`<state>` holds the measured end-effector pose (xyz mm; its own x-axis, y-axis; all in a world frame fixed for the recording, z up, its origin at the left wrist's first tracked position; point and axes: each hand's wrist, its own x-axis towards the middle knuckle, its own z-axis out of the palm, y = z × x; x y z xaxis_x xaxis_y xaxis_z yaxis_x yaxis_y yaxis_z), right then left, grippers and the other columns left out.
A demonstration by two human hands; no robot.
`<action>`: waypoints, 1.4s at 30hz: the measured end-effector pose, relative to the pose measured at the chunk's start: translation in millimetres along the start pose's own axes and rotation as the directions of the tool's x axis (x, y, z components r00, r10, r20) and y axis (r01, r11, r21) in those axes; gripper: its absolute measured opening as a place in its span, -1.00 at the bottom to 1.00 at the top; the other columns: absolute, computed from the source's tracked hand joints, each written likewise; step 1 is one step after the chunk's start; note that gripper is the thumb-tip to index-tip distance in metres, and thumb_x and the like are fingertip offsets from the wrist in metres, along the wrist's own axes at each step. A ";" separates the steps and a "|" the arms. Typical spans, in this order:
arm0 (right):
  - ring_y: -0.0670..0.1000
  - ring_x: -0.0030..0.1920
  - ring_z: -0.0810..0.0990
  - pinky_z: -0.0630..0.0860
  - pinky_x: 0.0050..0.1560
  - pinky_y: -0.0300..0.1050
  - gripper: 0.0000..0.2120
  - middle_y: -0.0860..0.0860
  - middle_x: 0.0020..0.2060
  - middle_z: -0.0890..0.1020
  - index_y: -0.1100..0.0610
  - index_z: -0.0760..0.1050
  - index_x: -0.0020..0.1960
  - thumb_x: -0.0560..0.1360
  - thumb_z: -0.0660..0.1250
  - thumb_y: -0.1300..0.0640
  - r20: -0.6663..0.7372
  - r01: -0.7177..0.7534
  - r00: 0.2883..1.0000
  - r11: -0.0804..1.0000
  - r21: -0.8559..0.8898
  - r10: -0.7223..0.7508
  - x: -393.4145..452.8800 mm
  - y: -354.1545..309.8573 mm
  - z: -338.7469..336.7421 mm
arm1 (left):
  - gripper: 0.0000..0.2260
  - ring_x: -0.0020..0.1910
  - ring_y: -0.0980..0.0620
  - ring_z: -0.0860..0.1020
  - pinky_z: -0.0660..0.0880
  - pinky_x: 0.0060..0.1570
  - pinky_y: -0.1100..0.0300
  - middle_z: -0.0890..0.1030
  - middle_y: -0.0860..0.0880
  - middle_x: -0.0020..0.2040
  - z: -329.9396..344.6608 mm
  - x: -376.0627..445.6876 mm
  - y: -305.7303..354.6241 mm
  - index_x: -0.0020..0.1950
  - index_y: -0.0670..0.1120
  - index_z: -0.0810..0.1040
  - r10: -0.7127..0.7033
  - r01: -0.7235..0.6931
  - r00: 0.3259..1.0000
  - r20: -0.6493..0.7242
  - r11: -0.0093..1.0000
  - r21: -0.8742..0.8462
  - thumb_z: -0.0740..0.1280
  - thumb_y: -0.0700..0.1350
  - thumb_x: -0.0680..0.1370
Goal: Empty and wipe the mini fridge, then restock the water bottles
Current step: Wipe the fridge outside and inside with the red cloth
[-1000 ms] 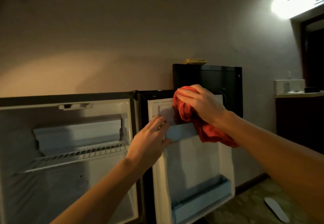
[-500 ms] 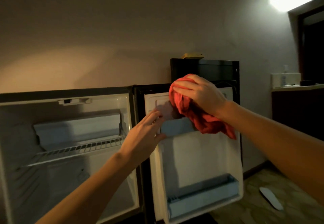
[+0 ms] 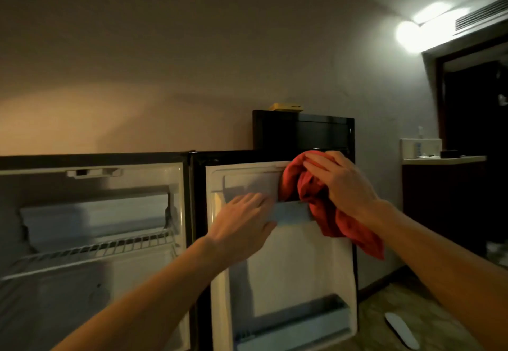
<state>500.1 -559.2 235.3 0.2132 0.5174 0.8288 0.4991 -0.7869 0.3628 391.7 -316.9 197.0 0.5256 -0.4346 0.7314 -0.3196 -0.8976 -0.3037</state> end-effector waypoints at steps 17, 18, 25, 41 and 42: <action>0.12 0.35 0.34 0.37 0.38 0.04 -0.27 -0.02 0.45 0.35 0.05 0.30 0.49 0.38 0.36 0.41 0.104 -0.180 0.979 0.983 0.031 0.176 -15.8 38.8 -14.2 | -0.77 0.08 0.01 0.44 0.45 0.07 0.10 0.55 -0.03 0.15 19.1 0.1 -7.4 0.21 -0.11 0.59 -0.088 0.071 0.993 -0.084 0.979 -0.190 0.34 -0.23 0.56; 0.13 0.35 0.35 0.35 0.39 0.02 -0.30 0.01 0.43 0.36 0.06 0.28 0.50 0.43 0.35 0.40 0.115 -0.242 0.965 0.969 0.053 0.234 -22.3 44.6 -17.9 | -0.77 0.09 0.02 0.44 0.43 0.07 0.12 0.55 -0.03 0.15 17.6 -0.8 -8.1 0.21 -0.11 0.59 -0.085 0.067 0.992 -0.088 0.978 -0.195 0.35 -0.24 0.55; 0.11 0.31 0.40 0.38 0.37 0.07 -0.35 0.08 0.34 0.42 0.04 0.24 0.51 0.49 0.33 0.35 0.222 -0.374 0.918 0.902 0.214 0.328 -53.6 67.2 -31.3 | -0.79 0.02 -0.01 0.45 0.50 -0.01 0.03 0.53 -0.01 0.11 6.4 -5.3 -2.6 0.17 -0.06 0.52 -0.077 0.067 0.994 -0.071 0.989 -0.135 0.39 -0.16 0.54; 0.18 0.28 0.43 0.43 0.33 0.03 -0.30 0.08 0.39 0.43 0.19 0.36 0.44 0.35 0.50 0.36 -0.007 0.076 0.997 0.997 -0.016 -0.076 -26.0 55.0 -24.6 | -0.90 -0.09 -0.13 0.54 0.49 -0.06 -0.03 0.58 -0.12 -0.10 28.3 45.3 40.3 -0.05 -0.17 0.64 -0.097 0.078 0.992 -0.085 0.977 -0.200 0.34 -0.30 0.51; 0.18 0.27 0.44 0.43 0.32 0.03 -0.29 0.08 0.39 0.43 0.18 0.36 0.44 0.34 0.52 0.34 0.023 0.058 0.998 0.998 -0.013 -0.058 -22.7 59.1 -23.5 | -0.89 -0.12 -0.12 0.56 0.49 -0.09 0.04 0.59 -0.11 -0.13 26.5 46.5 40.2 -0.08 -0.18 0.66 -0.075 0.054 0.992 -0.097 0.979 -0.197 0.36 -0.31 0.48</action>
<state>505.0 -625.4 247.9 0.2035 0.5695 0.7964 0.4993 -0.7601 0.4159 424.2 -375.1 202.7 0.4689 -0.3572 0.8078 -0.4398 -0.8876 -0.1372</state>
